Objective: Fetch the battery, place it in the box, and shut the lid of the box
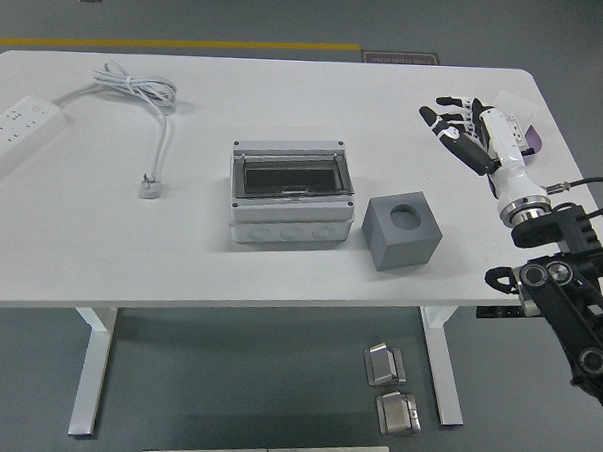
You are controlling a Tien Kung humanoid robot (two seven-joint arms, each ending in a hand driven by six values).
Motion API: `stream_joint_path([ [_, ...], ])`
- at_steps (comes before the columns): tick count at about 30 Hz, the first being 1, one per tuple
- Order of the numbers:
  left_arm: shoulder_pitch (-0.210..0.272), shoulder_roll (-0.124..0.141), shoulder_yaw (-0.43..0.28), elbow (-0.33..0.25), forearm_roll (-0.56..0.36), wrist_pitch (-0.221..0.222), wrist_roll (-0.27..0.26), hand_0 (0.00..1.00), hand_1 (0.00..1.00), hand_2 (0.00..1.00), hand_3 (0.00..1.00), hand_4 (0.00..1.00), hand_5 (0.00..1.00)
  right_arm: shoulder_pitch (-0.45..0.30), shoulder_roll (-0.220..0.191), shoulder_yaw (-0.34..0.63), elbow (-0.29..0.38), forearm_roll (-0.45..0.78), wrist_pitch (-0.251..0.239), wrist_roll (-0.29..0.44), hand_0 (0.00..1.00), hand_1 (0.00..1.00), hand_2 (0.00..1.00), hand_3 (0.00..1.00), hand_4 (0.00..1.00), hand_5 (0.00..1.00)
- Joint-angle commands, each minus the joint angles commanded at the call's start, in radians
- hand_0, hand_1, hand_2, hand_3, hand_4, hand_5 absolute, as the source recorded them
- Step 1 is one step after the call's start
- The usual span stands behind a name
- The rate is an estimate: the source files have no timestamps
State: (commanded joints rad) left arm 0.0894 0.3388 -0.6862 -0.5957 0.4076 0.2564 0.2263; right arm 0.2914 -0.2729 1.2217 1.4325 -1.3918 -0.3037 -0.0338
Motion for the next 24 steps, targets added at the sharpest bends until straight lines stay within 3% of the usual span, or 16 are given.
stream_joint_path([
  [5, 0.0, 0.002, -0.003, -0.002, 0.028, 0.018, 0.026, 0.66, 0.718, 0.619, 0.675, 0.355, 0.002, -0.043, 0.002, -0.022, 0.034, 0.154, -0.031, 0.124, 0.758, 0.658, 0.666, 0.725, 0.973, 0.735],
  [12, 0.004, 0.008, 0.018, 0.001, 0.019, 0.033, 0.03, 0.659, 0.718, 0.618, 0.675, 0.355, 0.002, -0.108, -0.008, -0.048, 0.069, 0.401, 0.004, 0.276, 0.803, 0.683, 0.697, 0.753, 0.976, 0.757],
  [21, -0.006, 0.012, 0.034, 0.004, 0.09, 0.076, 0.079, 0.659, 0.715, 0.617, 0.67, 0.367, 0.002, -0.133, -0.014, -0.054, 0.063, 0.58, -0.001, 0.314, 0.848, 0.712, 0.72, 0.787, 0.981, 0.768],
  [22, -0.005, 0.012, 0.034, 0.004, 0.093, 0.08, 0.081, 0.656, 0.713, 0.623, 0.662, 0.448, 0.002, -0.137, -0.014, -0.052, 0.063, 0.58, -0.002, 0.314, 0.841, 0.705, 0.715, 0.766, 0.998, 0.847],
  [24, -0.001, 0.012, 0.033, 0.004, 0.101, 0.09, 0.091, 0.656, 0.713, 0.623, 0.662, 0.448, 0.002, -0.146, -0.014, -0.043, 0.063, 0.573, -0.005, 0.311, 0.841, 0.705, 0.715, 0.766, 0.998, 0.847],
])
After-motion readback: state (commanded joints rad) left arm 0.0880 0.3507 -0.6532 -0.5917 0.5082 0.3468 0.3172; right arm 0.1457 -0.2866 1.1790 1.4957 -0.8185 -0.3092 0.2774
